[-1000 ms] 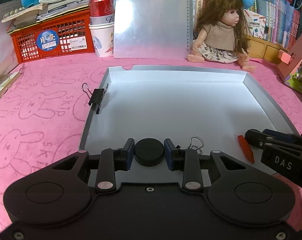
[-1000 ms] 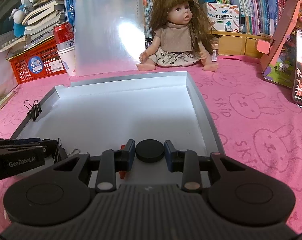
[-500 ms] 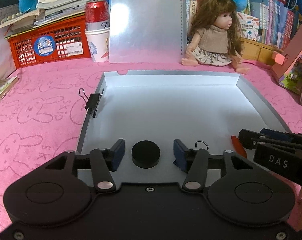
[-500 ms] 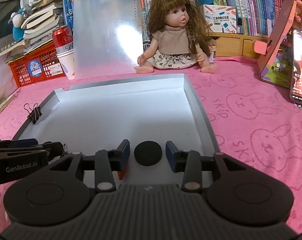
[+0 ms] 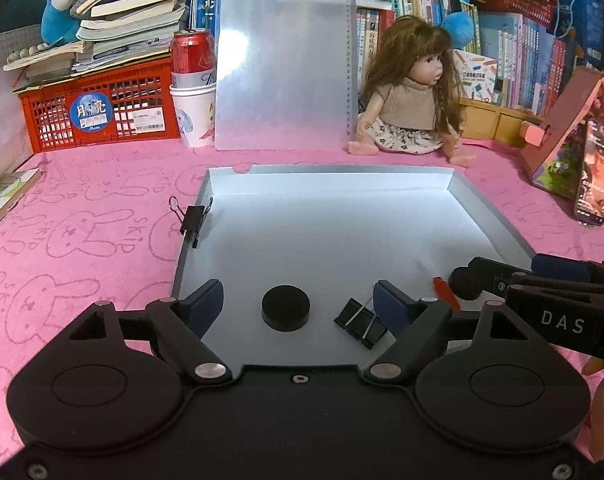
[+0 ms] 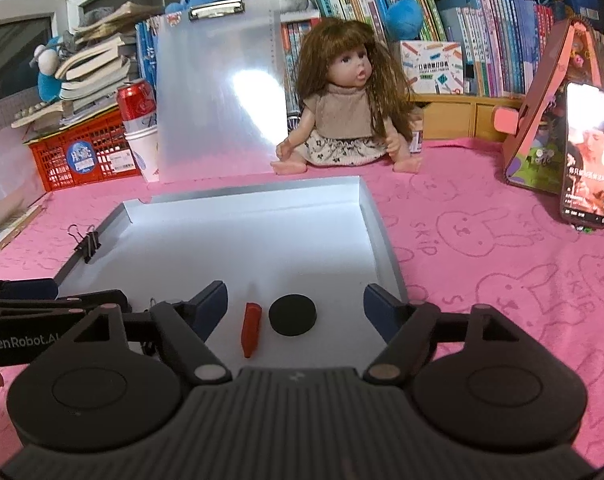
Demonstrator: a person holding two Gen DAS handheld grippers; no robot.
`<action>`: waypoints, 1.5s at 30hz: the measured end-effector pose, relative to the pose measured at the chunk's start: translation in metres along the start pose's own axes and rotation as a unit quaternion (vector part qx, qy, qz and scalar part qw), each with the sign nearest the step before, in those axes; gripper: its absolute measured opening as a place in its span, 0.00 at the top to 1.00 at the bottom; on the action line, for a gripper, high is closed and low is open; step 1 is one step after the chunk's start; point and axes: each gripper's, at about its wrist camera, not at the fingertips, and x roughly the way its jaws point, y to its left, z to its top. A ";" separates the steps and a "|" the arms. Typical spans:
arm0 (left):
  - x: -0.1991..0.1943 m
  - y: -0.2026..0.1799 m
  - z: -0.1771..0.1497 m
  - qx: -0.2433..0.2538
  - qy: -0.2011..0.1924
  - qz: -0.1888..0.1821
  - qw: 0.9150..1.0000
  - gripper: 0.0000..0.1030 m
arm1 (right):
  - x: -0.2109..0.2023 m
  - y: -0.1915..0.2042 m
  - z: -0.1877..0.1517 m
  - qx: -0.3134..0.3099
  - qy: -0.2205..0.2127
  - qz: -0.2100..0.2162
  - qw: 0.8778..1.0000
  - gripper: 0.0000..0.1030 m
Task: Organize rigid objects
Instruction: 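Withdraw both grippers from the box toward the items on the cloth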
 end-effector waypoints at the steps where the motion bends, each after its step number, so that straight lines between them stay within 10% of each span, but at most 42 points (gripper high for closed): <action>1: -0.003 0.001 -0.001 0.000 -0.002 -0.001 1.000 0.20 | -0.003 0.000 0.000 -0.002 -0.003 0.001 1.000 0.17; 45: -0.090 0.011 -0.102 -0.004 -0.046 -0.009 0.999 0.17 | -0.096 0.019 -0.089 -0.084 -0.085 -0.007 0.993 0.04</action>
